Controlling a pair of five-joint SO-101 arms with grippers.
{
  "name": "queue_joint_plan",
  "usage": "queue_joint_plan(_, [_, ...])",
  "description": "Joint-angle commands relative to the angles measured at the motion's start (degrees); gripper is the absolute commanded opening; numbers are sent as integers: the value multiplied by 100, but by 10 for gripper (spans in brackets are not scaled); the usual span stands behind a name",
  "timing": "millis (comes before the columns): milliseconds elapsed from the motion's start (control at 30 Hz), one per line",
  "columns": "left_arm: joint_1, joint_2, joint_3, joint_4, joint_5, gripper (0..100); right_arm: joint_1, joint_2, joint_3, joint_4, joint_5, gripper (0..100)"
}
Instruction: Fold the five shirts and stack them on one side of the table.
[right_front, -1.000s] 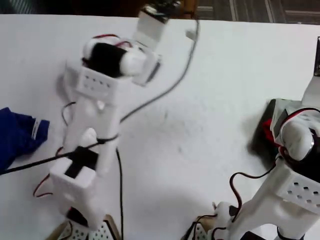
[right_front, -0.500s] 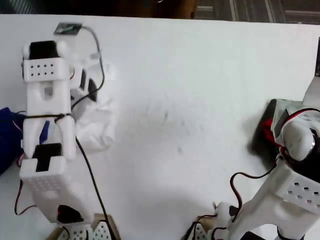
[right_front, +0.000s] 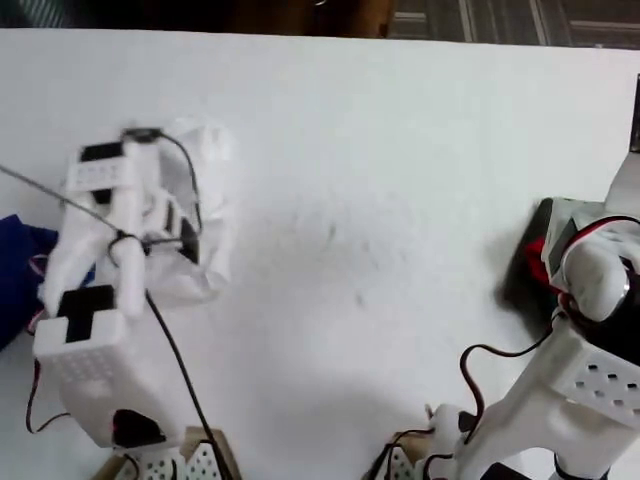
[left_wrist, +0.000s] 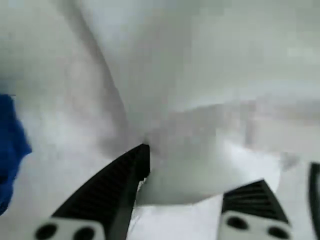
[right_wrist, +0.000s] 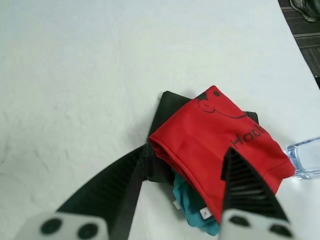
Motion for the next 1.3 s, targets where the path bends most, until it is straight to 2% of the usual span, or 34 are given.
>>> queue_joint_plan(0, [519,-79,66,-149,369,9,22,-84,-149,75,44,230])
queue_joint_plan(67, [668,-97,48,-149,765,50,22,-84,-149,75,44,230])
queue_joint_plan(133, [791,-97,-66,-114,967,16,31,-92,-149,84,44,230])
queue_joint_plan(200, [967,-105,-312,97,1064,24,31,-92,-149,84,44,230])
queue_joint_plan(400, [1837,-105,-1719,1336,1046,24,31,-92,-149,84,44,230])
queue_joint_plan(600, [2233,-114,-3591,2233,431,24,31,-92,-149,84,44,230])
queue_joint_plan(733, [2268,-633,-4330,2224,35,24,31,-92,-149,84,44,230])
queue_joint_plan(1000, [3314,-2048,-5631,2198,-651,24,31,-40,-141,75,26,230])
queue_joint_plan(1100, [3218,-2338,-6220,2013,-642,24,31,-40,-141,75,26,230])
queue_joint_plan(1267, [1793,-2426,-7204,1582,79,24,31,-40,-141,75,9,230])
